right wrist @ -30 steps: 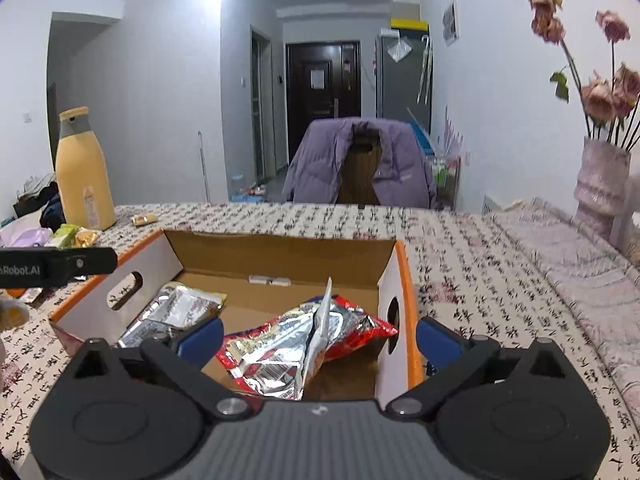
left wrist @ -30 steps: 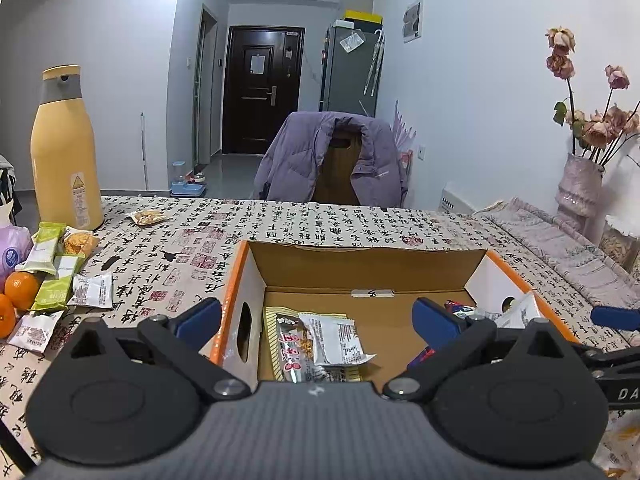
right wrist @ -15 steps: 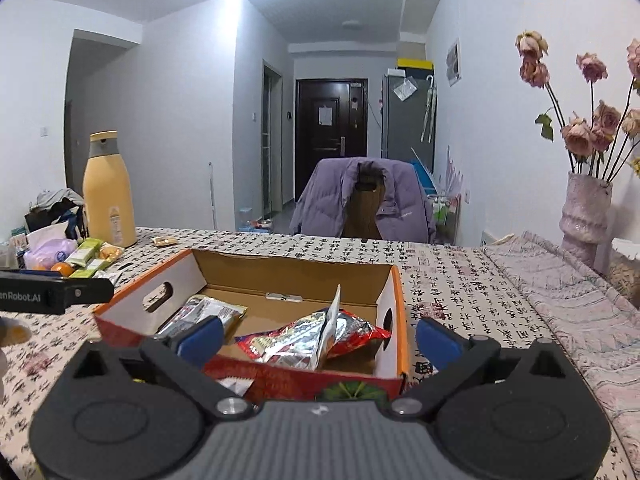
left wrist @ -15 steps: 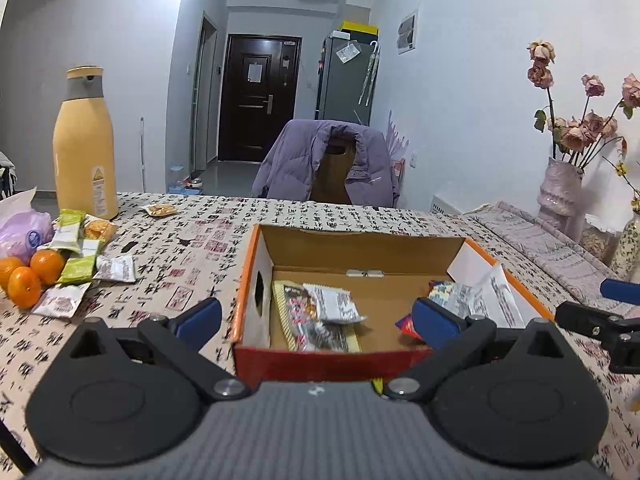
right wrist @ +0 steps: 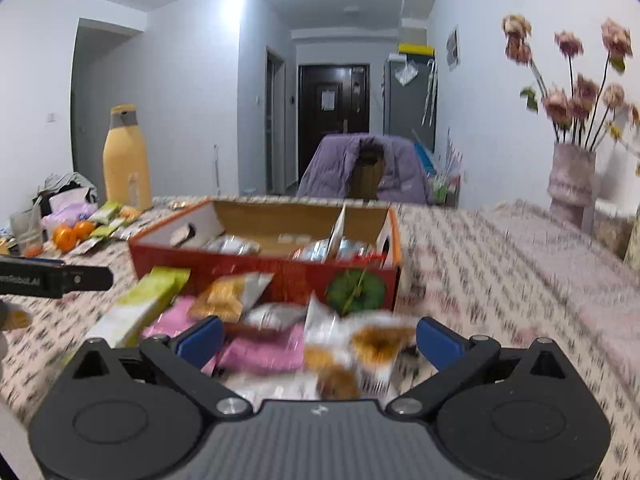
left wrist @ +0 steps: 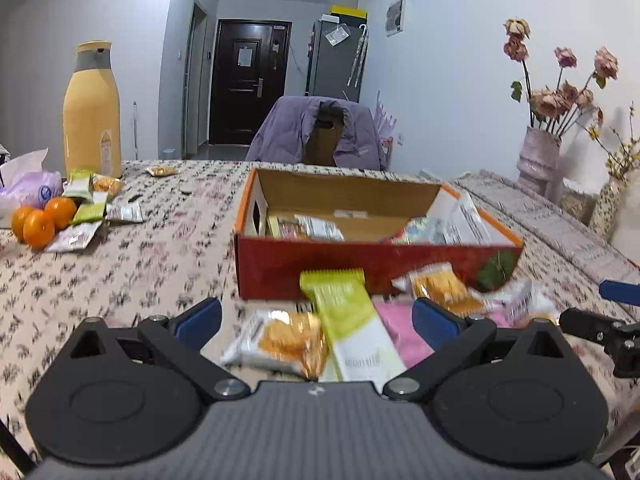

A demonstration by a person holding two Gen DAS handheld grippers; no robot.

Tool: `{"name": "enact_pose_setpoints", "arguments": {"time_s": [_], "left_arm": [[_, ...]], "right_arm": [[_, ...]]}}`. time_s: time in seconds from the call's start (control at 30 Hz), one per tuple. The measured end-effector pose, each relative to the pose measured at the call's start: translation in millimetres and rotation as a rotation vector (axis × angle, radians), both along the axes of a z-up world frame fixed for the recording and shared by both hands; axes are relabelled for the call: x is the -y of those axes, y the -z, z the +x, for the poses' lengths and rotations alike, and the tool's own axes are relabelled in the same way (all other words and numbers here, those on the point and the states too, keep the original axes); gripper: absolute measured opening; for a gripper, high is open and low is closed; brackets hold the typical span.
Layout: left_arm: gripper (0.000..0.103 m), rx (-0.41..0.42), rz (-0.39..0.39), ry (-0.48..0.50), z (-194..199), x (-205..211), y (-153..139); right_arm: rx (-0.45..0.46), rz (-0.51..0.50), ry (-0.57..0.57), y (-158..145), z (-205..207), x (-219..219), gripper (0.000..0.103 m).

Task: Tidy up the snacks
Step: 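Move both grippers back to the snack pile, then grasp the white packet with the right gripper while the left gripper grasps the green-and-white bar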

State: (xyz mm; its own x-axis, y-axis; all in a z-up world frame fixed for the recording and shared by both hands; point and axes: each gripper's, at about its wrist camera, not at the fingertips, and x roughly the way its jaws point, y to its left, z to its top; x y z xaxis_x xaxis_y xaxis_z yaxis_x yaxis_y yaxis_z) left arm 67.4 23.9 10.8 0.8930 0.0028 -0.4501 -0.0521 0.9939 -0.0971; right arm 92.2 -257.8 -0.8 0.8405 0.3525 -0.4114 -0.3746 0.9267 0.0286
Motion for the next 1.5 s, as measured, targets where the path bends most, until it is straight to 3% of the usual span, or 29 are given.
{"name": "enact_pose_setpoints", "arguments": {"time_s": [0.17, 0.53, 0.7, 0.83, 0.9, 1.5], "left_arm": [[0.103, -0.02, -0.009, 0.019, -12.4, 5.0, 13.0], [0.103, -0.07, -0.009, 0.031, -15.3, 14.3, 28.0], [0.103, -0.071, 0.013, 0.05, -14.1, 22.0, 28.2], [0.103, -0.08, 0.01, 0.053, -12.9, 24.0, 31.1], [0.103, -0.085, 0.008, 0.052, -13.0, 24.1, 32.5], [0.103, -0.077, 0.067, 0.042, -2.2, 29.2, 20.4]], "right_arm": [[-0.058, -0.002, -0.003, 15.7, -13.4, 0.1, 0.097], [-0.138, -0.02, -0.011, 36.4, -6.1, -16.6, 0.071], [-0.165, -0.021, -0.003, 42.5, 1.3, -19.0, 0.068], [-0.174, -0.028, -0.004, 48.0, 3.8, -19.5, 0.048], [-0.166, -0.038, -0.009, 47.8, 2.2, -19.3, 0.044], [-0.037, 0.006, -0.021, 26.2, -8.6, -11.9, 0.042]]}}
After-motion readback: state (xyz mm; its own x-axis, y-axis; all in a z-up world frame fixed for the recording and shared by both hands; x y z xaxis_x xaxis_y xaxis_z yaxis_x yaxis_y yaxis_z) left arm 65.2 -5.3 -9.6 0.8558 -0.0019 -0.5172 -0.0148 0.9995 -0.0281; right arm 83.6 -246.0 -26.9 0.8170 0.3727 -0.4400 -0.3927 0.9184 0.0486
